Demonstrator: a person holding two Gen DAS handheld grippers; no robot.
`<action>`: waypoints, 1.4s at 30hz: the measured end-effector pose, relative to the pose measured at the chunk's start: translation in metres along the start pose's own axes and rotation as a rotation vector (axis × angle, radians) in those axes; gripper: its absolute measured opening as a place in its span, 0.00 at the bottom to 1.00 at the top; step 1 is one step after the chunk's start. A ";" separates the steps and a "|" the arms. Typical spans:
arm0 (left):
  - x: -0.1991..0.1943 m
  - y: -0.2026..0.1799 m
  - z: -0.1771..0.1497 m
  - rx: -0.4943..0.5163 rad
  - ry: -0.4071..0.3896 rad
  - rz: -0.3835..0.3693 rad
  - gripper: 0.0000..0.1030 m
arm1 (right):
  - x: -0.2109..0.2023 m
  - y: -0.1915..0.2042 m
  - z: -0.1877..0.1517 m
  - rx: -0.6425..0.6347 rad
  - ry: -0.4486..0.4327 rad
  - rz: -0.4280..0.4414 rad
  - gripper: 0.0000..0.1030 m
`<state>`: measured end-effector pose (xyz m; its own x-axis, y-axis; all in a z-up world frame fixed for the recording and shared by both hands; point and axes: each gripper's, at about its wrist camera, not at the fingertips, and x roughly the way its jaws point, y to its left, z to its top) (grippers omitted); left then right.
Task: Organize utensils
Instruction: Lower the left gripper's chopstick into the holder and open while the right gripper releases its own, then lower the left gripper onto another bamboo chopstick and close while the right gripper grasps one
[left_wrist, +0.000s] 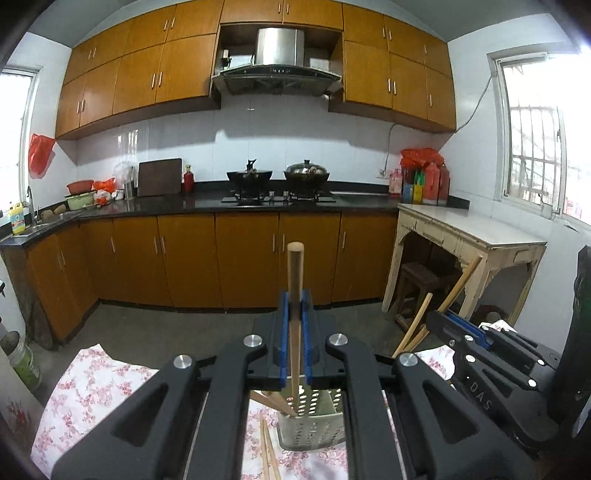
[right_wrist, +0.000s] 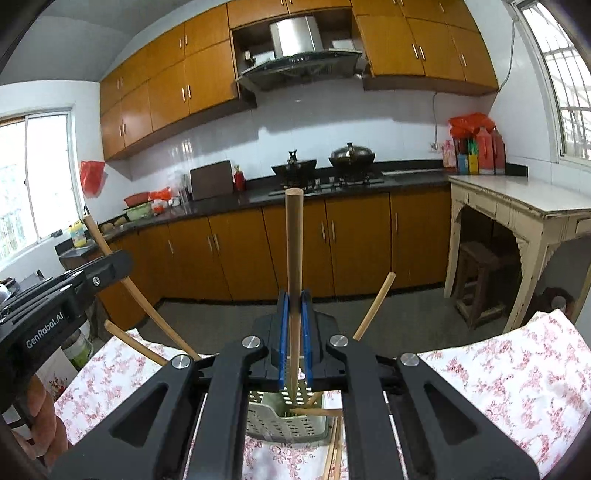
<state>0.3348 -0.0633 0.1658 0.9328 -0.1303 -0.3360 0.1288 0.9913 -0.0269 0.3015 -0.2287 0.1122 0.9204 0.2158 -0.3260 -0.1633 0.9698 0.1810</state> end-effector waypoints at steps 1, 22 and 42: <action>0.002 0.001 -0.002 -0.001 0.007 -0.001 0.07 | 0.002 0.000 -0.001 0.001 0.007 -0.001 0.07; -0.078 0.044 -0.021 -0.039 -0.011 0.052 0.33 | -0.072 -0.010 -0.003 0.024 -0.007 -0.048 0.14; -0.051 0.070 -0.194 -0.019 0.287 0.070 0.36 | -0.026 -0.040 -0.179 0.121 0.401 -0.043 0.14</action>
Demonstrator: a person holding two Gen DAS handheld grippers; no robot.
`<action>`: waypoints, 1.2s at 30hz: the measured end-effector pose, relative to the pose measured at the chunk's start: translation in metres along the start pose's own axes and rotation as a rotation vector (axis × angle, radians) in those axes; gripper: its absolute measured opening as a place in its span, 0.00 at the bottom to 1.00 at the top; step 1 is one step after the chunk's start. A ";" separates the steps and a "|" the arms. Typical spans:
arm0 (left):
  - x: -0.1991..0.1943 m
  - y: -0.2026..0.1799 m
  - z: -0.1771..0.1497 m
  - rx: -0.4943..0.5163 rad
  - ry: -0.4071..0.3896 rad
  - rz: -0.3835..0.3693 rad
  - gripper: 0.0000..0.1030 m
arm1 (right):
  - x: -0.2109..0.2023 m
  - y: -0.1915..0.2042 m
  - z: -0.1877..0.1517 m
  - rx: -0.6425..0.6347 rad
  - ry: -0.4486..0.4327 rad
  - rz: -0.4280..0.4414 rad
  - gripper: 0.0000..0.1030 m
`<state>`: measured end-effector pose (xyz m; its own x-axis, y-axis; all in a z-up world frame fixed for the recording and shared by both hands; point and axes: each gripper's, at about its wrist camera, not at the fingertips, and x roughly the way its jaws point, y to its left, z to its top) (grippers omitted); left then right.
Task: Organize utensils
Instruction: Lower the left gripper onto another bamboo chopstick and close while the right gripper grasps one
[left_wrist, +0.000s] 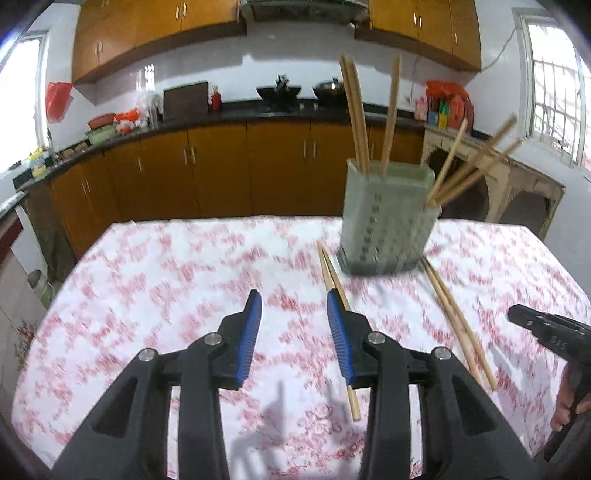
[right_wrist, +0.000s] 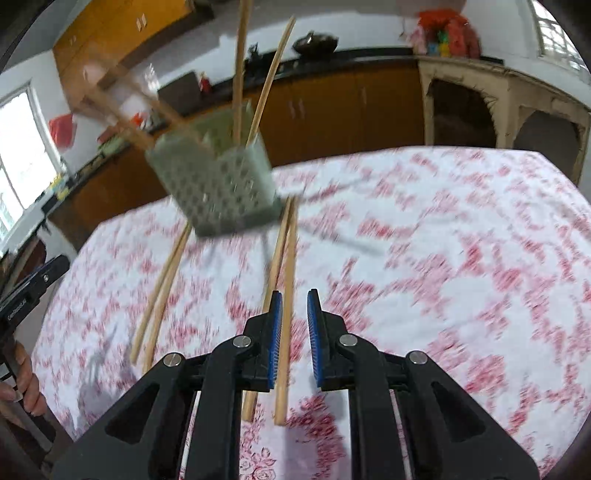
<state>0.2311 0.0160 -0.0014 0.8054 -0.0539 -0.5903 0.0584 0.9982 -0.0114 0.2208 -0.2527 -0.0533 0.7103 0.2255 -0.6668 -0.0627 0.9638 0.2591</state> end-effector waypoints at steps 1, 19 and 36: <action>0.003 -0.004 -0.003 -0.001 0.012 -0.009 0.36 | 0.006 0.003 -0.004 -0.012 0.019 0.000 0.14; 0.036 -0.010 -0.033 -0.022 0.151 -0.108 0.36 | 0.039 -0.005 -0.016 -0.072 0.103 -0.139 0.07; 0.082 -0.047 -0.048 0.080 0.281 -0.050 0.16 | 0.038 -0.050 -0.005 0.051 0.082 -0.235 0.07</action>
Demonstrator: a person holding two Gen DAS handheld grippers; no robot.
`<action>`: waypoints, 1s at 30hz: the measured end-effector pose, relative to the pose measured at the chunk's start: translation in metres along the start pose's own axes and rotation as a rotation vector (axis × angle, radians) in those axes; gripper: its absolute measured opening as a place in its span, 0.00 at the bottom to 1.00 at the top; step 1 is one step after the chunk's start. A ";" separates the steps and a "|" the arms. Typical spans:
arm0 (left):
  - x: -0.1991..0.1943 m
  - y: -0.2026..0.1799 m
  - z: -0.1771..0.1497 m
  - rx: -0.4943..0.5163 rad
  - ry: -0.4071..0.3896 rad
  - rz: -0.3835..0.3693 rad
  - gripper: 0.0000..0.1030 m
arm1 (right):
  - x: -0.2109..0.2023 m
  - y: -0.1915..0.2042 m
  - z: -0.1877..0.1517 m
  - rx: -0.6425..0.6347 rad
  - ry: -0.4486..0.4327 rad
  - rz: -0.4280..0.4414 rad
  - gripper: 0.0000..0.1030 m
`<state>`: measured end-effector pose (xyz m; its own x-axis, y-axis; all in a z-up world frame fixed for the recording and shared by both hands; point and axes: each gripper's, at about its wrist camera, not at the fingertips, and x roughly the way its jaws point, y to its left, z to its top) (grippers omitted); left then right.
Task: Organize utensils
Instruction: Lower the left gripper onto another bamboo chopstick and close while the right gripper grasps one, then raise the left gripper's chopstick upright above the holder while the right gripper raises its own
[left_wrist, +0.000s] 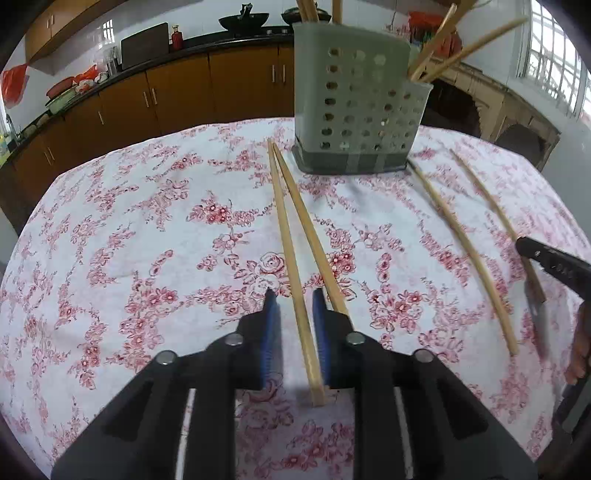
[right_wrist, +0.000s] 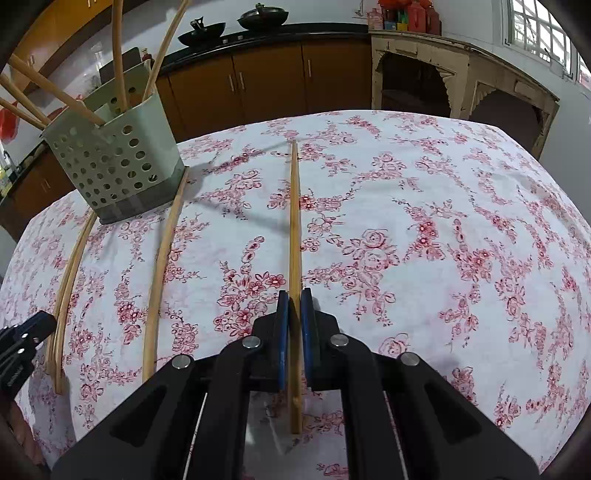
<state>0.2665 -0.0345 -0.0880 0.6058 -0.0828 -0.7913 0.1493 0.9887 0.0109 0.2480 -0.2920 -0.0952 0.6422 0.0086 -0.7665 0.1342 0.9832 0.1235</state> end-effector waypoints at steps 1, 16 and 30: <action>0.000 -0.001 0.000 0.006 -0.008 0.013 0.13 | -0.001 0.002 0.000 -0.005 0.000 0.003 0.07; 0.001 0.075 0.003 -0.113 0.005 0.066 0.08 | 0.004 0.016 0.003 -0.056 -0.015 0.014 0.07; 0.000 0.071 -0.001 -0.072 -0.012 0.071 0.15 | 0.004 0.015 0.002 -0.061 -0.020 0.012 0.08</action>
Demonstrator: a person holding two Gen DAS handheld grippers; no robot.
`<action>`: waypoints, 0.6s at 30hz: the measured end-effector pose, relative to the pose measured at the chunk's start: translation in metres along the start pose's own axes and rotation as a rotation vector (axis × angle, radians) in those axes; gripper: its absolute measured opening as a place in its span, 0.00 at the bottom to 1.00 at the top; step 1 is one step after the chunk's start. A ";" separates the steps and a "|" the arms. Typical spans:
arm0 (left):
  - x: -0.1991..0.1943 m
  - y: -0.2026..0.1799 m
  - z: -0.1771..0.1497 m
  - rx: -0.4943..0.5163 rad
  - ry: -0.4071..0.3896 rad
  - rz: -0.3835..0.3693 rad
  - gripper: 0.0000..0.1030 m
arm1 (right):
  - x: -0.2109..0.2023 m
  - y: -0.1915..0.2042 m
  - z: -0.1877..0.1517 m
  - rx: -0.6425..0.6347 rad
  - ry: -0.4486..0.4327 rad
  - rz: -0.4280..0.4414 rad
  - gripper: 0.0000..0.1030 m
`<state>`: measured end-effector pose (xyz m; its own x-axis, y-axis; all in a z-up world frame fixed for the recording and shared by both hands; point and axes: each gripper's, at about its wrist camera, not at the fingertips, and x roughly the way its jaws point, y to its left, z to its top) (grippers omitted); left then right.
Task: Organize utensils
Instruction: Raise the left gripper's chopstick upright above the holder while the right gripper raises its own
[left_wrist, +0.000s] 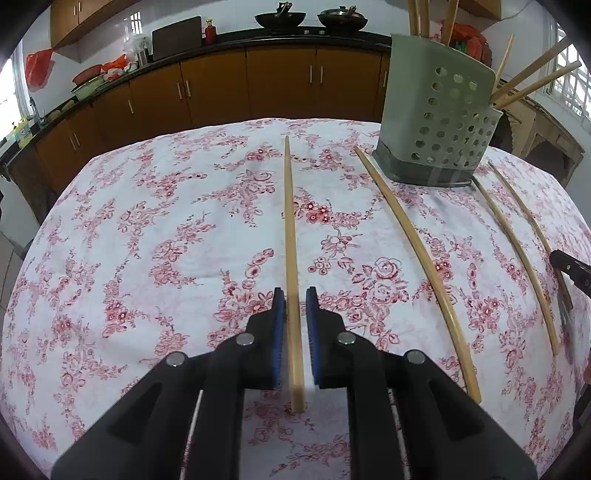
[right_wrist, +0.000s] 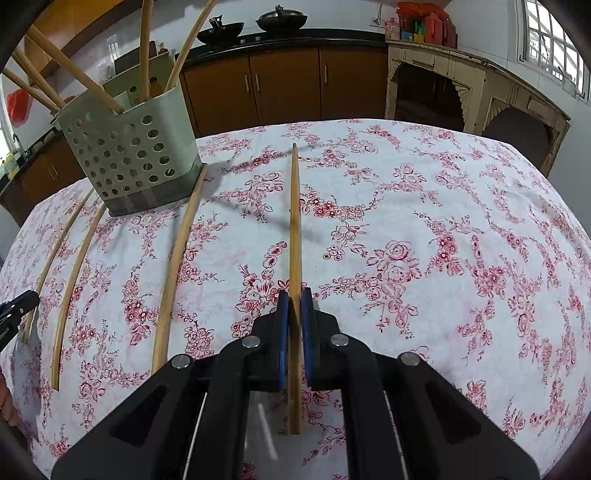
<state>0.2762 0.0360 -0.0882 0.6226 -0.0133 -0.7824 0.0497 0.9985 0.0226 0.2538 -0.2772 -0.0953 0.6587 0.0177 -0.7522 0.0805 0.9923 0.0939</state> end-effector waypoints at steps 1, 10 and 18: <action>0.000 0.001 0.000 -0.004 0.000 -0.001 0.16 | 0.000 0.000 0.000 0.001 0.000 0.001 0.08; 0.000 0.005 0.001 -0.022 0.000 -0.015 0.17 | 0.000 -0.001 0.000 0.006 0.000 0.007 0.08; 0.000 0.005 0.001 -0.027 0.000 -0.018 0.17 | 0.000 -0.001 0.000 0.012 0.000 0.011 0.08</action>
<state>0.2773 0.0406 -0.0878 0.6219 -0.0315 -0.7825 0.0403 0.9992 -0.0082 0.2539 -0.2778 -0.0953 0.6593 0.0284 -0.7513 0.0822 0.9906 0.1096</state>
